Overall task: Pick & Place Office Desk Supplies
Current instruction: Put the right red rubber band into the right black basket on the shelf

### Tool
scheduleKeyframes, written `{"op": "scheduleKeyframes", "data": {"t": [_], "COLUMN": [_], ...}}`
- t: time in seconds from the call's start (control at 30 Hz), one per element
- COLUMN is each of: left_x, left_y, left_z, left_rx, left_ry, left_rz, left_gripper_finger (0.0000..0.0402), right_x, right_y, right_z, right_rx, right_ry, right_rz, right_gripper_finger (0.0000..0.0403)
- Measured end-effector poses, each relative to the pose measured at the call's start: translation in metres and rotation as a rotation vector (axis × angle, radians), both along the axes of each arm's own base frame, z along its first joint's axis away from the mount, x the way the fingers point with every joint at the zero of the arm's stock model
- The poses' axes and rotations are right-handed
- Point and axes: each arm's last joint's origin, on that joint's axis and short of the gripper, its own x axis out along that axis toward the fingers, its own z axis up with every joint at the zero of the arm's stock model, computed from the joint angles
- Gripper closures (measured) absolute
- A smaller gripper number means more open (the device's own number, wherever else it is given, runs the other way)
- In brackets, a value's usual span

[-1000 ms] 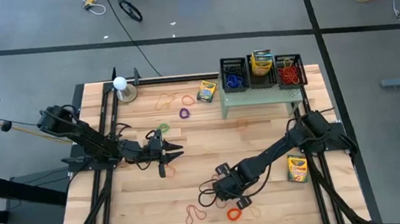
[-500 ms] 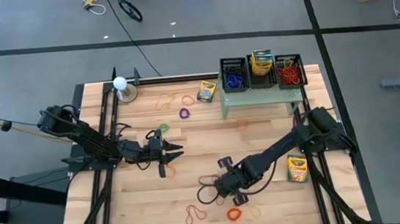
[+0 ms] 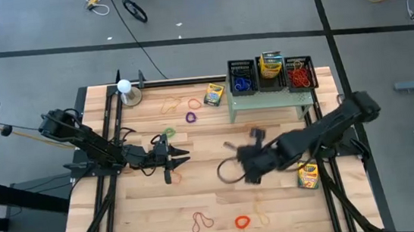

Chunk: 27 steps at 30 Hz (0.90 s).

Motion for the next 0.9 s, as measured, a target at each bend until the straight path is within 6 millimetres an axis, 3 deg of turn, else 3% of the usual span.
{"op": "scheduleKeyframes", "data": {"t": [0.33,0.53,0.73,0.9], "left_x": [0.000,0.000,0.000,0.000], "left_y": [0.000,0.000,0.000,0.000], "left_z": [0.000,0.000,0.000,0.000], "left_rx": [0.001,0.001,0.001,0.001], "left_ry": [0.001,0.001,0.002,0.001], "left_rz": [0.001,0.000,0.000,0.000], "left_gripper_finger": [0.0298,0.0298,0.0298,0.0298], "right_x": [-0.072,-0.118,-0.151,-0.159], "right_y": [-0.078,-0.119,-0.152,-0.177], "right_z": [0.079,0.110,0.118,0.103], "right_rx": [-0.192,-0.332,-0.489,-0.536], "right_ry": [-0.258,-0.380,-0.318,-0.160], "right_rz": [-0.349,-0.548,-0.768,-0.925], "right_gripper_finger": [0.0402,0.0403,0.0403,0.0403]}}
